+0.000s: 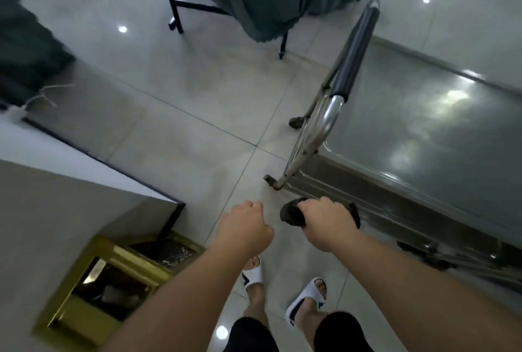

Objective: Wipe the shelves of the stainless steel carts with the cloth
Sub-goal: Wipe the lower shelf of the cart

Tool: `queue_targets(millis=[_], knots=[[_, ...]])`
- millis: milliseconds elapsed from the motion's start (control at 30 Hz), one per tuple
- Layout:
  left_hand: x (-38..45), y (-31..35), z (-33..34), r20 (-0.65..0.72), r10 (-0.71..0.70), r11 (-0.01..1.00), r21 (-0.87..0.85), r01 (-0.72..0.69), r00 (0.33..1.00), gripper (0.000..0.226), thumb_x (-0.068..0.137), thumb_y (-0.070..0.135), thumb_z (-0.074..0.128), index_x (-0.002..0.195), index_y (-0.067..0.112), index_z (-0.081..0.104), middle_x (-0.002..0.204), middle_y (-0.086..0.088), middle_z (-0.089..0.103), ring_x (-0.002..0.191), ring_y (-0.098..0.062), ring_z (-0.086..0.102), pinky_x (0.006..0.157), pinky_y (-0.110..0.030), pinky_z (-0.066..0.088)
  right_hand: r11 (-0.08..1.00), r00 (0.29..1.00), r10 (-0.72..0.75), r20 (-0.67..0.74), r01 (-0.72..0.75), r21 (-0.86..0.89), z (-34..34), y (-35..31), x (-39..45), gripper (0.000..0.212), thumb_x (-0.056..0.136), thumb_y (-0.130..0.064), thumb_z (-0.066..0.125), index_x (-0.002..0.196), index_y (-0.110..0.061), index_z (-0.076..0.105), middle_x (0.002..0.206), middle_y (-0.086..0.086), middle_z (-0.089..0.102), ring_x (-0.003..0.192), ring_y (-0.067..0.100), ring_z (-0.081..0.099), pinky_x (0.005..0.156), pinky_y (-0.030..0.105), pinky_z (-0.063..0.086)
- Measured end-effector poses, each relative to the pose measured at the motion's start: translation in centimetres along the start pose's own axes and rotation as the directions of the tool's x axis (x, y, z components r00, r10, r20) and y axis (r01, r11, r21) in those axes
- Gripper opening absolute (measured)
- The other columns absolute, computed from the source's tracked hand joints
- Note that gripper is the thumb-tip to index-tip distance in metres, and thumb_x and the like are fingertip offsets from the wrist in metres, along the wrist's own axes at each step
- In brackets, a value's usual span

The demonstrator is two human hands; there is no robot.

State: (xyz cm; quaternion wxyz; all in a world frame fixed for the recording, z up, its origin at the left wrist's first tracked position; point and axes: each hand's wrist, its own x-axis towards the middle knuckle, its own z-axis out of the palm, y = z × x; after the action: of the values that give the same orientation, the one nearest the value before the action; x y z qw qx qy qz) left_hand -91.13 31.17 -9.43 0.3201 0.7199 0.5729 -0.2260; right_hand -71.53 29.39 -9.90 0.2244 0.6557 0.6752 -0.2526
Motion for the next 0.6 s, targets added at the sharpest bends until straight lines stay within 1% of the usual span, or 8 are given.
queue_targets(millis=[100, 200, 267, 333, 467, 533, 600], knots=[[-3.7, -3.1, -1.8, -0.035, -0.049, 0.998, -0.029, 0.048, 0.998, 0.052, 0.1, 0.047, 0.046, 0.144, 0.021, 0.05, 0.142, -0.007, 0.055, 0.127, -0.031, 0.055, 0.099, -0.044, 0.051, 0.999, 0.998, -0.032, -0.061, 0.034, 0.024, -3.7, -3.8, -1.7, 0.028, 0.098, -0.032, 0.055, 0.126, -0.03, 0.056, 0.127, 0.0, 0.062, 0.119, 0.029, 0.056, 0.092, 0.044, 0.047], [-6.8, -6.3, -3.8, -0.081, -0.107, 0.993, -0.05, 0.103, 0.991, 0.051, 0.099, 0.048, 0.047, 0.142, 0.021, 0.052, 0.14, -0.007, 0.058, 0.123, -0.03, 0.059, 0.096, -0.043, 0.053, 0.998, 0.998, -0.045, -0.054, 0.047, 0.042, -6.8, -7.5, -2.7, 0.034, 0.098, -0.029, 0.055, 0.131, -0.029, 0.056, 0.125, 0.001, 0.064, 0.117, 0.029, 0.059, 0.092, 0.044, 0.053], [-8.6, -8.4, -5.1, -0.121, -0.148, 0.987, -0.073, 0.14, 0.982, 0.053, 0.099, 0.05, 0.047, 0.143, 0.022, 0.052, 0.14, -0.006, 0.058, 0.122, -0.031, 0.06, 0.097, -0.045, 0.054, 0.998, 0.996, -0.062, -0.057, 0.064, 0.027, -8.6, -9.9, -2.8, 0.037, 0.097, -0.027, 0.056, 0.134, -0.029, 0.056, 0.123, 0.002, 0.064, 0.113, 0.029, 0.062, 0.088, 0.042, 0.054], [-9.8, -10.3, -6.5, -0.141, -0.189, 0.98, -0.093, 0.177, 0.972, 0.054, 0.099, 0.052, 0.046, 0.143, 0.023, 0.051, 0.14, -0.006, 0.058, 0.124, -0.031, 0.059, 0.099, -0.047, 0.054, 0.995, 0.994, -0.083, -0.077, 0.087, 0.044, -10.3, -12.1, -2.5, 0.036, 0.095, -0.026, 0.056, 0.131, -0.03, 0.058, 0.119, 0.001, 0.065, 0.11, 0.028, 0.064, 0.082, 0.039, 0.052], [-10.1, -13.0, -9.3, -0.161, -0.275, 0.955, -0.163, 0.249, 0.948, 0.051, 0.099, 0.048, 0.05, 0.143, 0.023, 0.052, 0.137, -0.003, 0.059, 0.119, -0.028, 0.06, 0.097, -0.046, 0.055, 0.986, 0.983, -0.147, -0.111, 0.154, 0.058, -13.5, -15.2, -1.0, 0.029, 0.092, -0.023, 0.056, 0.12, -0.028, 0.06, 0.111, 0.001, 0.066, 0.106, 0.029, 0.064, 0.088, 0.041, 0.056], [-9.6, -13.7, -10.9, -0.182, -0.308, 0.941, -0.203, 0.271, 0.934, 0.051, 0.098, 0.047, 0.051, 0.143, 0.023, 0.052, 0.137, -0.003, 0.059, 0.118, -0.027, 0.06, 0.097, -0.045, 0.056, 0.983, 0.979, -0.167, -0.114, 0.173, 0.052, -15.2, -15.9, 0.3, 0.028, 0.092, -0.021, 0.055, 0.118, -0.029, 0.059, 0.11, 0.0, 0.066, 0.105, 0.029, 0.063, 0.087, 0.042, 0.055], [-8.4, -14.1, -12.8, -0.195, -0.323, 0.936, -0.213, 0.281, 0.926, 0.052, 0.098, 0.047, 0.051, 0.144, 0.022, 0.051, 0.139, -0.004, 0.058, 0.122, -0.028, 0.059, 0.099, -0.045, 0.054, 0.981, 0.977, -0.176, -0.117, 0.184, 0.06, -17.0, -16.2, 2.0, 0.028, 0.093, -0.021, 0.055, 0.119, -0.029, 0.058, 0.11, 0.0, 0.065, 0.104, 0.028, 0.062, 0.086, 0.042, 0.055]])
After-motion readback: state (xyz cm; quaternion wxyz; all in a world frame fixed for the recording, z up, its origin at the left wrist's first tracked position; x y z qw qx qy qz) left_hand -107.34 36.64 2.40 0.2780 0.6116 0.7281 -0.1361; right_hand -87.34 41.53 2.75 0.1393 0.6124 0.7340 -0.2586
